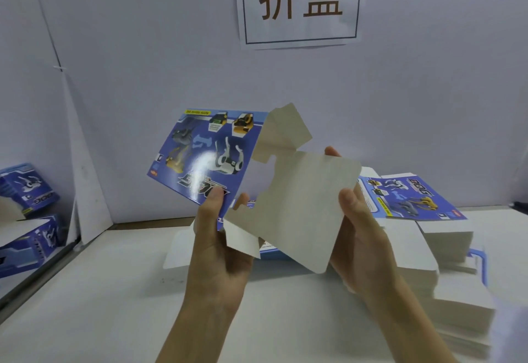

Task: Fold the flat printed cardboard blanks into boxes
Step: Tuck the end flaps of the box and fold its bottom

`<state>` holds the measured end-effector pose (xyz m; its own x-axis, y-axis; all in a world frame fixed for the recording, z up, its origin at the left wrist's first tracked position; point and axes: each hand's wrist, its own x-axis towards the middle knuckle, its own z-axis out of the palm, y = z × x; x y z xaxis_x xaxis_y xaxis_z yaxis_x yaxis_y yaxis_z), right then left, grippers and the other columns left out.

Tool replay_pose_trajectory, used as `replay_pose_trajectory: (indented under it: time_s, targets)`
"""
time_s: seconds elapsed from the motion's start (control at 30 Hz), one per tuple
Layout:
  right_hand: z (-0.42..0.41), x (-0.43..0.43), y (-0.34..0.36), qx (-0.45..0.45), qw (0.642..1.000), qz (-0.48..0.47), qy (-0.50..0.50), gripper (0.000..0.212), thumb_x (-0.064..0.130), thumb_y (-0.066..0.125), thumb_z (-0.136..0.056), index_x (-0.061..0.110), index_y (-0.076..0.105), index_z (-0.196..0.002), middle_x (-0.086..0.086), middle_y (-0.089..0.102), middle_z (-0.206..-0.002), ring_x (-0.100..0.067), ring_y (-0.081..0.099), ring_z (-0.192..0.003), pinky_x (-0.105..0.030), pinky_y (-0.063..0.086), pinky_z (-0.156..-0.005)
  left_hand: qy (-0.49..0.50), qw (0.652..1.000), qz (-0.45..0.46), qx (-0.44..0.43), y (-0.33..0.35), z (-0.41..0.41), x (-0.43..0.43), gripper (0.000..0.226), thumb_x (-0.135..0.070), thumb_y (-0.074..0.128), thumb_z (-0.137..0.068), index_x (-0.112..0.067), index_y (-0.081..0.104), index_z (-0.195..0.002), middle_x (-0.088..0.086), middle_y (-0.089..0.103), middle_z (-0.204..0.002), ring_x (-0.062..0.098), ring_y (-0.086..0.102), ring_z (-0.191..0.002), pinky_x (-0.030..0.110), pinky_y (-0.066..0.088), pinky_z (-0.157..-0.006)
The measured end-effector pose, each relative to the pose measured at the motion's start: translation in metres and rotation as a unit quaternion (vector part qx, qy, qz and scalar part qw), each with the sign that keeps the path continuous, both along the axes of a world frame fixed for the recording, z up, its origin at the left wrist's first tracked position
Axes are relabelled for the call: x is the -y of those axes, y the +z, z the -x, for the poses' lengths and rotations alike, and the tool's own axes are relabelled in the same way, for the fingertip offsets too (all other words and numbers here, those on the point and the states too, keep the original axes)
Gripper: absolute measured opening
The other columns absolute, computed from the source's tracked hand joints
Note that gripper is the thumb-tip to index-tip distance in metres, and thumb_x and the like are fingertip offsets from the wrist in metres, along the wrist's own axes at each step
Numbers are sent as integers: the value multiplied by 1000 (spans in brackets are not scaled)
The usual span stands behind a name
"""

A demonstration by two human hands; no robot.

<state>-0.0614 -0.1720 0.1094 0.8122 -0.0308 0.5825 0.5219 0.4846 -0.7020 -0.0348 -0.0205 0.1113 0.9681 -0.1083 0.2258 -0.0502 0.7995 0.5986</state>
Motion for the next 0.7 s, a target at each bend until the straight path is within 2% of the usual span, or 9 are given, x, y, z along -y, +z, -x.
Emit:
replay_pose_trajectory:
  time_s: [0.1,0.17,0.23,0.37,0.5,0.6,0.7]
  targets:
    - [1,7,2,22,999,19,-43,55,56,72,-75,40,57,-126,8,65,-123,-12,63,-108,-30,55,-85,-7,1000,-25,15,0,5,3,28,-34,68,-70,-33,74,-97,-1,73,-90,16,71,-79,31,57,-59]
    - [1,9,2,19,997,36,-61,52,57,73,-75,40,56,-121,6,65,-116,-14,63,-101,-30,54,-81,4,999,-37,20,1,8,7,60,-26,77,-68,-27,59,-125,0,72,-99,15,70,-81,29,56,-57]
    - [0,12,2,7,997,35,-76,42,47,66,-81,37,53,-119,5,65,-109,-15,62,-95,-27,55,-76,18,998,-52,35,1,9,8,86,-28,75,-61,-25,43,-141,4,70,-110,15,69,-83,27,56,-57]
    - [0,15,1,2,997,30,-69,33,29,47,-88,31,48,-121,7,68,-105,-11,64,-89,-24,54,-71,22,996,-66,54,1,8,4,93,-31,74,-58,-23,39,-144,7,66,-118,13,68,-83,25,54,-55]
    - [3,19,4,2,998,16,-63,32,25,48,-87,27,44,-118,8,70,-97,-9,65,-83,-22,54,-68,10,996,-72,54,-1,10,3,84,-32,69,-65,-19,41,-143,11,63,-125,13,67,-84,27,54,-57]
    - [4,19,5,0,998,14,-69,31,22,49,-86,27,43,-116,8,70,-93,-9,65,-81,-21,54,-68,6,995,-75,59,-1,10,4,96,-38,72,-55,-18,40,-144,11,63,-125,14,67,-87,27,54,-58]
    - [3,19,3,-13,994,7,-109,27,19,54,-84,34,47,-106,7,68,-86,-11,63,-73,-21,51,-59,-2,995,-71,72,1,11,5,102,-39,72,-54,-16,36,-146,9,66,-116,14,68,-84,25,54,-58]
